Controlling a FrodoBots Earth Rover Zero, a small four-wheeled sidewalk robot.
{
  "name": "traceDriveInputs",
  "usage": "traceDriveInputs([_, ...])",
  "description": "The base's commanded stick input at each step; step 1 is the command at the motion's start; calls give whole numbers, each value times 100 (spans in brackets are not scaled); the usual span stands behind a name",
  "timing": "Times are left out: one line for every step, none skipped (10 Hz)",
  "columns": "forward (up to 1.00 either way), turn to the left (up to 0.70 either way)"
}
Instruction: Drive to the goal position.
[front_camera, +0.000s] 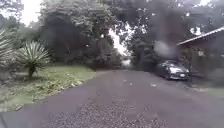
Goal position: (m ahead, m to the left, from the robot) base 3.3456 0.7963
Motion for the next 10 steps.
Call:
traceDriveInputs([70, 0])
traceDriveInputs([70, 0])
traceDriveInputs([70, -6])
traceDriveInputs([70, -14])
traceDriveInputs([70, -23])
traceDriveInputs([70, -34])
traceDriveInputs([70, -35])
traceDriveInputs([70, -35])
traceDriveInputs([70, -35])
traceDriveInputs([70, -35])
